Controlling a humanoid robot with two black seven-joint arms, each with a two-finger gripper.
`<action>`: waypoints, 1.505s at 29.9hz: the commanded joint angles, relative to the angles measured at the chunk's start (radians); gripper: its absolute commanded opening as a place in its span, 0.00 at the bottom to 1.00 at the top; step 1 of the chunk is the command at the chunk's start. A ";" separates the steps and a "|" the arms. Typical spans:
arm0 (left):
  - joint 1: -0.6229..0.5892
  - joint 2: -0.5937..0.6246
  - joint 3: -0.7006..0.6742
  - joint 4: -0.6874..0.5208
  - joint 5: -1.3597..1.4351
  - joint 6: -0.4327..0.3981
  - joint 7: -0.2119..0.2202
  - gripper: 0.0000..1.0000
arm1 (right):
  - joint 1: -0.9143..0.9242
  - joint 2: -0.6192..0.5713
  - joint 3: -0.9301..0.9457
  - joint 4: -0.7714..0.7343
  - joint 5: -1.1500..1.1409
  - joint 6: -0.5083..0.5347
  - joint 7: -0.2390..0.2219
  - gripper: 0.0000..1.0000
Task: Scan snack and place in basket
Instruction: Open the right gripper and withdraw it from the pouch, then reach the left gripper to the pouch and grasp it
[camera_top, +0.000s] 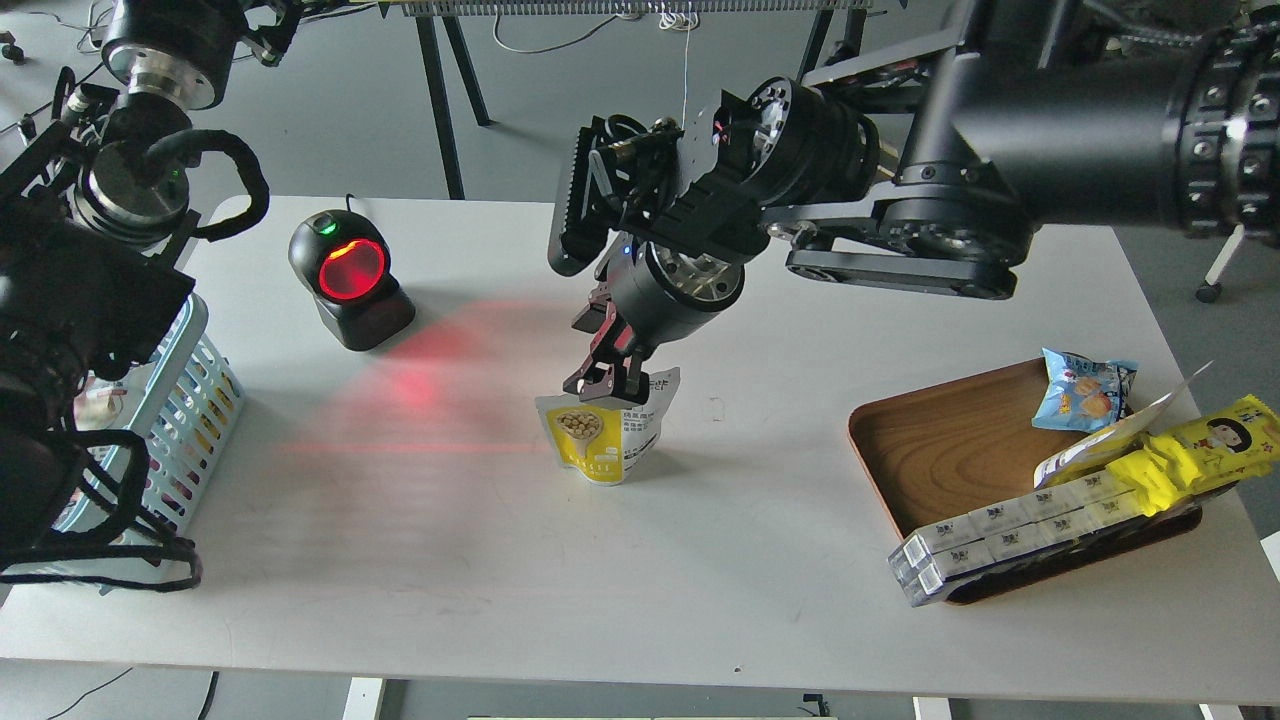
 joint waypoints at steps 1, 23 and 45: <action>-0.003 0.000 0.000 -0.002 0.000 0.000 0.003 1.00 | 0.052 -0.079 0.016 0.052 0.037 0.003 0.000 0.96; -0.041 -0.006 0.008 -0.012 0.003 0.000 0.092 1.00 | -0.128 -0.748 0.349 0.023 0.628 0.095 0.000 0.99; -0.279 0.164 0.357 -0.182 0.497 0.000 0.115 0.99 | -0.621 -0.790 0.670 -0.355 1.593 0.167 0.000 0.99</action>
